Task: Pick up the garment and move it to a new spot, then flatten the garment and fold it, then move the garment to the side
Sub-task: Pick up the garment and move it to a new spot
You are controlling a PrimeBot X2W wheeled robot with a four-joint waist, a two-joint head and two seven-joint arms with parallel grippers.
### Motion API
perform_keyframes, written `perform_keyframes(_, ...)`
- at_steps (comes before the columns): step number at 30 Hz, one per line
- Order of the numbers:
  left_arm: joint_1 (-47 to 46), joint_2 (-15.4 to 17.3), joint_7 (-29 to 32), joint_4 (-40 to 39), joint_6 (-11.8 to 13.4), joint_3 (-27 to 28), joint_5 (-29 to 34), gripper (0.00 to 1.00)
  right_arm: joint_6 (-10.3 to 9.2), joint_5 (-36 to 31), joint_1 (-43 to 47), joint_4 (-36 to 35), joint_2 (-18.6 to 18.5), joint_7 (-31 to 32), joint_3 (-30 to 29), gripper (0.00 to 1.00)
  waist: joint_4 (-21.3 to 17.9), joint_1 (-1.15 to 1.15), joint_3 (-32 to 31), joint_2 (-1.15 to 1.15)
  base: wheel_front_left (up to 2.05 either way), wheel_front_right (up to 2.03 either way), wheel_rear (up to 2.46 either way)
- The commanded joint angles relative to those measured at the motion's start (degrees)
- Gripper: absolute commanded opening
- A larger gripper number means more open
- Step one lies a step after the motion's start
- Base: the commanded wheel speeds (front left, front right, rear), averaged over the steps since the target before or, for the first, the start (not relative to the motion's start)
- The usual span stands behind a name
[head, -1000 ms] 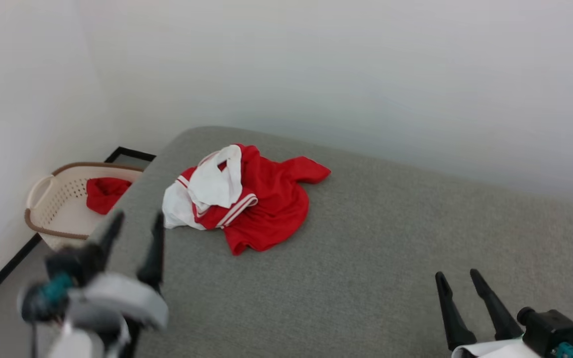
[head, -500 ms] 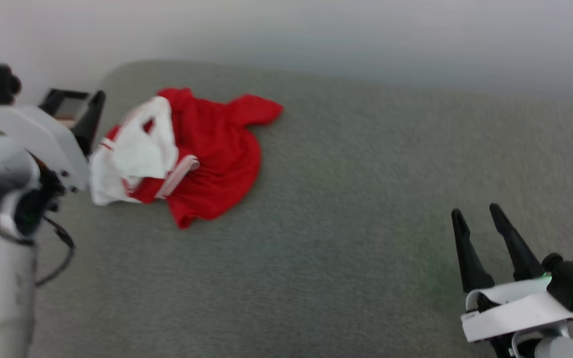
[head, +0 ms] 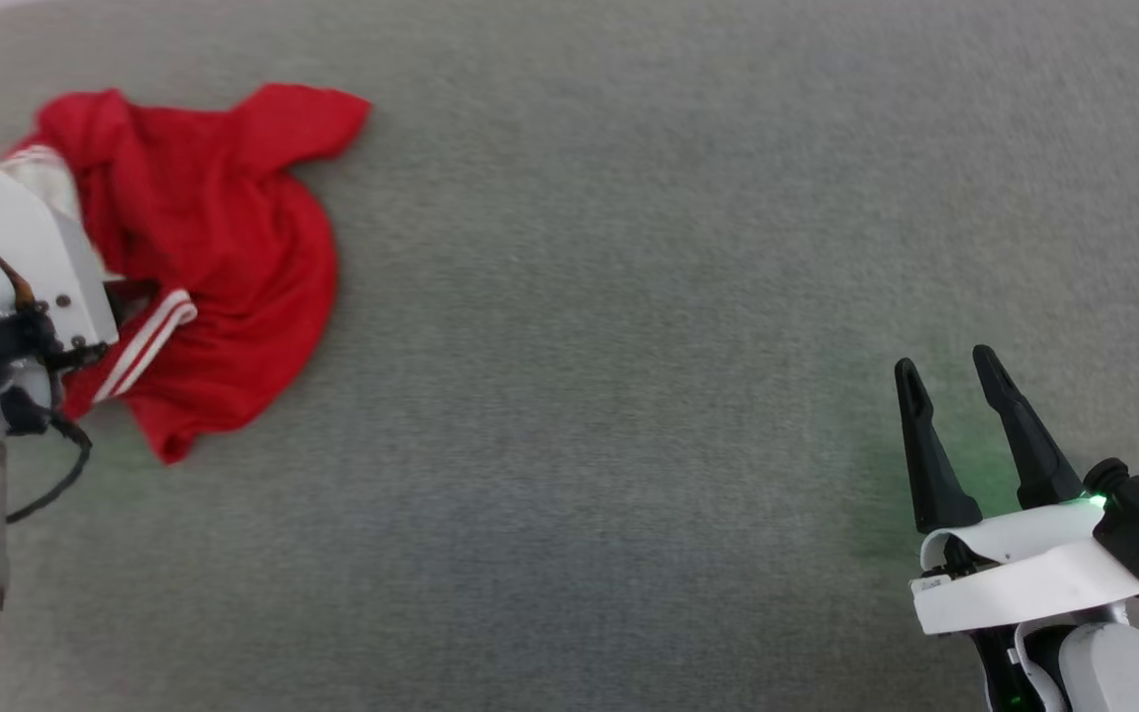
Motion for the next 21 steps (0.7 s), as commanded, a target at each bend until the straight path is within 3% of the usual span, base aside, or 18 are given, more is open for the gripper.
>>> perform_keyframes(1, -0.87, 0.35, 1.22, 0.76, 0.73, -0.15, -0.45, 1.0, 0.02, 0.22, -1.44, -0.36, -0.02, -0.36, 0.21, 1.0, -3.94, 0.0, 4.13, 0.0, 0.0, 0.0, 0.0)
perform_keyframes(9, -1.04, 0.49, 6.83, 4.72, 3.53, -2.07, 0.75, 1.0, 0.02, 0.47, -2.36, -1.27, 0.33, -0.39, 0.75, 1.0, -5.19, 0.0, 5.69, 0.0, 0.0, 0.0, 0.0)
perform_keyframes(12, -0.65, 0.02, 5.81, 5.66, 3.92, -2.25, 0.97, 1.0, 0.02, 0.54, -2.46, -1.43, 0.57, -0.41, 0.62, 1.0, -5.25, 0.0, 5.6, 0.0, 0.0, 0.0, 0.0)
perform_keyframes(13, -0.7, -0.31, 5.52, 5.77, 3.61, -2.2, 0.66, 0.95, 0.02, 0.54, -2.37, -1.45, 0.61, -0.42, 0.49, 1.0, -5.14, 0.0, 5.42, 0.0, 0.0, 0.0, 0.0)
perform_keyframes(14, -0.78, -0.73, 5.49, 5.94, 4.03, -2.01, 0.22, 0.0, 0.02, 0.53, -2.2, -1.42, 0.63, -0.4, 0.36, 1.0, -4.96, 0.0, 5.11, 0.0, 0.0, 0.0, 0.0)
perform_keyframes(21, -4.66, 2.13, 1.87, 1.3, 2.58, -2.43, 1.8, 0.0, 0.02, 0.67, -0.62, -1.08, 0.34, -0.15, -0.56, 1.0, -2.54, 0.0, 1.41, 0.0, 0.0, 0.0, 0.0)
